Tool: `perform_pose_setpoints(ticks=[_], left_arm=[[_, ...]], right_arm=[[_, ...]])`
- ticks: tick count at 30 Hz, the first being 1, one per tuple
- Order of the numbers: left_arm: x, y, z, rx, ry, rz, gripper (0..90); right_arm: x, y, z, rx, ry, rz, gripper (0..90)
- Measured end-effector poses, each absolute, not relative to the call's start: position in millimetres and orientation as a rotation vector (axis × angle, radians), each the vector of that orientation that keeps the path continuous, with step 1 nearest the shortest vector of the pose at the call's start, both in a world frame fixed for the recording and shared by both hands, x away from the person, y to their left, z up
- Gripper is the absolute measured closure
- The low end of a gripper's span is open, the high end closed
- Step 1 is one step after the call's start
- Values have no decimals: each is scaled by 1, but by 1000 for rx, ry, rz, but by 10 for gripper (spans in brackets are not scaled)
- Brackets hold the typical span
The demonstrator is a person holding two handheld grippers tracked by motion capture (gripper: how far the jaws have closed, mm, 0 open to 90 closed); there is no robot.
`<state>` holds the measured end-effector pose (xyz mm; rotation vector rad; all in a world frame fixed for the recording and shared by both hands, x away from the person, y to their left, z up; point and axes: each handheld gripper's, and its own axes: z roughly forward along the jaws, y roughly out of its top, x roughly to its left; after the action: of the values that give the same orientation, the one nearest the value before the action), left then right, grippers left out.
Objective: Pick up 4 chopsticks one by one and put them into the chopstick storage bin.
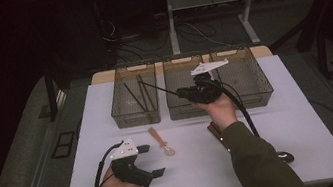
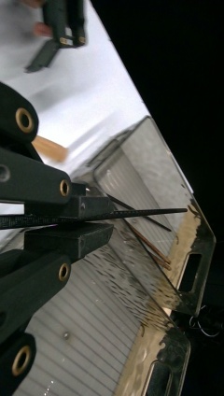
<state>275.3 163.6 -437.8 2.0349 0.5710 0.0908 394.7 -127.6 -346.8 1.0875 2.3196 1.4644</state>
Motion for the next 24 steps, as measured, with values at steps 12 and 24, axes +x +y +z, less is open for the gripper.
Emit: perform_pose_setpoints(ticks=[12, 24], left_arm=[[276, 164, -438, 2033, 567, 89, 23], [276, 164, -437, 2029, 560, 89, 23]], right_arm=[[423, -98, -343, 1126, 2300, 1412, 850], [452, -61, -346, 1168, 2296, 1342, 850]])
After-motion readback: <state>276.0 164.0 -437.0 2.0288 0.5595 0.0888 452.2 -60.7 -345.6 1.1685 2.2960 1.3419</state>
